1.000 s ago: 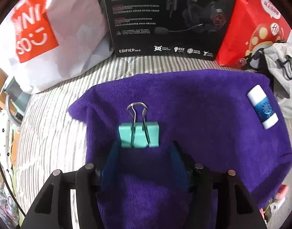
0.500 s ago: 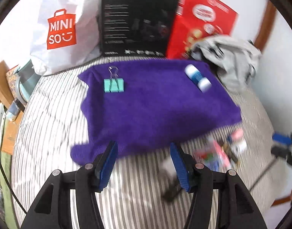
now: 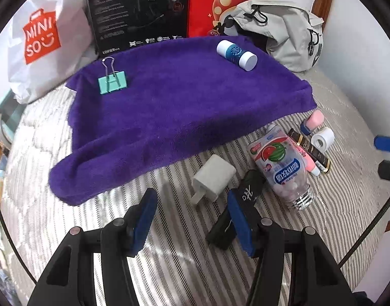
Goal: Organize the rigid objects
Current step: 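Grasp the white charger plug with the left tool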
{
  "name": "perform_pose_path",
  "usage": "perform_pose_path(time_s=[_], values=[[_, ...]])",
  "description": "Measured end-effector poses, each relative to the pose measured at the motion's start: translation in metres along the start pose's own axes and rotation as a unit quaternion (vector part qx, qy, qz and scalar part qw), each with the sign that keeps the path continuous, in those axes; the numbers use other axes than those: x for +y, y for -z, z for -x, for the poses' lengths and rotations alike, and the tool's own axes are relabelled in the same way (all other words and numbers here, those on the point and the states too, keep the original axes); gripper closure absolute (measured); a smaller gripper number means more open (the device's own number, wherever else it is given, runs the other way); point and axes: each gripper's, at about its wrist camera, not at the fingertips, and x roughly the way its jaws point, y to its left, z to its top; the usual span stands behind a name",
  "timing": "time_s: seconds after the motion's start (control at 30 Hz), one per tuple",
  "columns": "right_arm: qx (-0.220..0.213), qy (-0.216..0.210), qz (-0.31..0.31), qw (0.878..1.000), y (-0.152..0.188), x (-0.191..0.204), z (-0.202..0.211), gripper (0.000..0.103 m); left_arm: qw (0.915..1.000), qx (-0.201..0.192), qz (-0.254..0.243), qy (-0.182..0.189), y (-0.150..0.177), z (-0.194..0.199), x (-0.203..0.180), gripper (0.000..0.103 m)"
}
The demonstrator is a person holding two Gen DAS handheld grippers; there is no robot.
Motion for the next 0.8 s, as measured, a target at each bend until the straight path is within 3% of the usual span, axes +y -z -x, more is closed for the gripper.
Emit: perform_pose_path(time_s=[0.3, 0.37, 0.43, 0.5, 0.67, 0.8], values=[[0.03, 0.02, -0.026, 0.999, 0.003, -0.021, -0.02, 0.044, 0.9988, -0.014, -0.032, 0.035, -0.009, -0.012, -0.006, 0.05], [0.034, 0.021, -0.028, 0.999, 0.004, -0.023, -0.023, 0.044, 0.998, -0.015, -0.041, 0.045, -0.01, -0.012, -0.009, 0.055], [0.036, 0.018, -0.027, 0.999, 0.004, -0.024, -0.025, 0.044, 0.9973, -0.012, -0.041, 0.06, -0.012, -0.013, -0.011, 0.067], [0.04, 0.017, -0.026, 0.999, 0.005, -0.023, -0.028, 0.044, 0.9971, -0.009, -0.038, 0.065, -0.012, -0.012, -0.012, 0.067], [0.044, 0.014, -0.026, 0.999, 0.008, -0.025, -0.03, 0.044, 0.9987, 0.0, -0.027, 0.043, -0.004, -0.005, -0.005, 0.067], [0.047, 0.01, -0.028, 0.998, 0.008, -0.027, -0.032, 0.044, 0.9999, 0.003, -0.007, -0.008, 0.007, 0.0, 0.009, 0.068]])
